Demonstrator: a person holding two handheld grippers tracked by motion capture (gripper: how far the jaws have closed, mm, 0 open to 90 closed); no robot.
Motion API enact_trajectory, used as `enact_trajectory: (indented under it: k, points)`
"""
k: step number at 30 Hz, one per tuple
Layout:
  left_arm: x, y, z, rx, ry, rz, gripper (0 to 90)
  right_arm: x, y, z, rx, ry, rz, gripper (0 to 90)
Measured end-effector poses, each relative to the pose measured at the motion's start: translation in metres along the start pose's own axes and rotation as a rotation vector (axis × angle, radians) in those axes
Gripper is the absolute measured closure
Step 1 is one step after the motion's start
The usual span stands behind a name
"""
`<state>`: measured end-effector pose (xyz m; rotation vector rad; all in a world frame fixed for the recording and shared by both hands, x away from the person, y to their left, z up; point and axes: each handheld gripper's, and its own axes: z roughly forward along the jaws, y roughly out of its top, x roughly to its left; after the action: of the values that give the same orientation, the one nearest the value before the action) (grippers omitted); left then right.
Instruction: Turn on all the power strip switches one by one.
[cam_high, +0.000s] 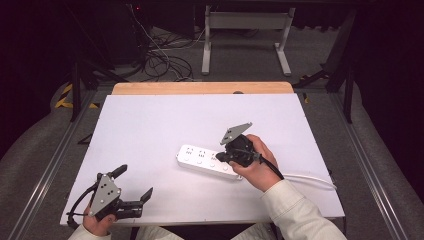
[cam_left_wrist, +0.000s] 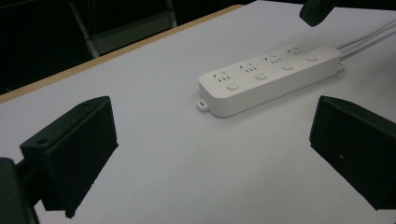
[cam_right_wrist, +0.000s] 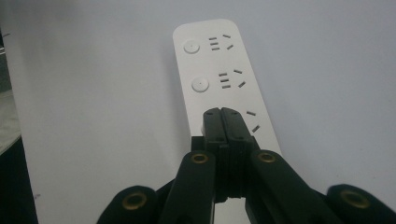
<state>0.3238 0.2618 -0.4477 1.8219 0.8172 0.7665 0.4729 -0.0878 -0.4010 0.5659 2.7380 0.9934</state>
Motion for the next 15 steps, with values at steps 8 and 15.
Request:
enact_trajectory:
  k: [8,15]
  points:
    - [0.001,0.000,0.000,0.000,0.003,0.007,1.3,0.001,0.008,0.006,0.007,0.016,-0.006,90.0]
    - [0.001,0.000,-0.001,-0.005,0.002,0.004,1.3,0.000,0.013,0.026,0.051,0.035,-0.019,90.0]
